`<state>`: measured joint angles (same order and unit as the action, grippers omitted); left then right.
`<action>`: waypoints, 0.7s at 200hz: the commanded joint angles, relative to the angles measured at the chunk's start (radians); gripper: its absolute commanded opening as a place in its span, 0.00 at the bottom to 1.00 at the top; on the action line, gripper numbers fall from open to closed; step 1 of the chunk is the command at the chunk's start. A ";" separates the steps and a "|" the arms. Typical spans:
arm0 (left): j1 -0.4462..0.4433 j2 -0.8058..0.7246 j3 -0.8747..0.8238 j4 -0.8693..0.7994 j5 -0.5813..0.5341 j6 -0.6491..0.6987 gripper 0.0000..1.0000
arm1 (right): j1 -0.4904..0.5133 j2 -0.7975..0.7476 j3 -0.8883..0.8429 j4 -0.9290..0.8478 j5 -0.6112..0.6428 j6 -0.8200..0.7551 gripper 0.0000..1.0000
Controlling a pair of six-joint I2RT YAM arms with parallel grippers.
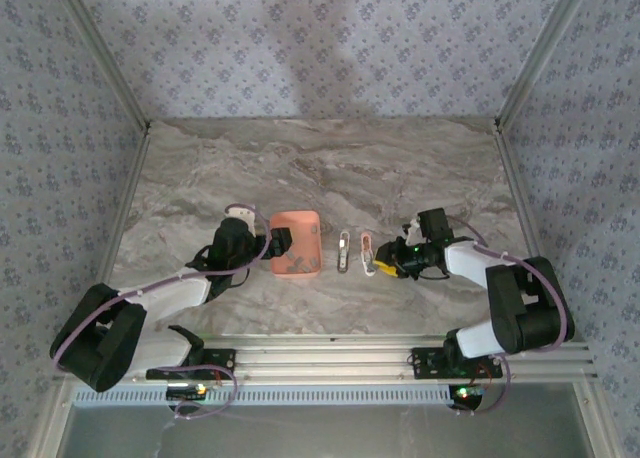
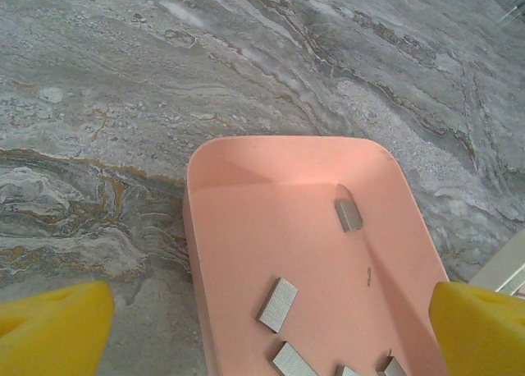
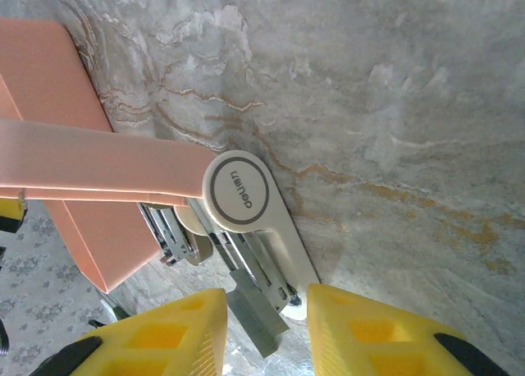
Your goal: Load the staples into the stapler
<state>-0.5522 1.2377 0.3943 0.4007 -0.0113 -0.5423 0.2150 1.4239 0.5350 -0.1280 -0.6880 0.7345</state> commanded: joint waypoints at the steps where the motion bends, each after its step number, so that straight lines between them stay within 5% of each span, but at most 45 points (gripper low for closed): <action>1: -0.007 -0.013 0.012 0.012 0.010 0.016 0.98 | 0.006 0.030 -0.003 0.007 -0.004 0.016 0.30; 140: -0.009 -0.012 0.010 0.008 0.007 0.021 0.98 | -0.001 0.000 -0.023 0.069 -0.028 0.062 0.11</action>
<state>-0.5522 1.2377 0.3943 0.4004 -0.0113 -0.5392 0.2207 1.4597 0.5201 -0.0555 -0.6975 0.7830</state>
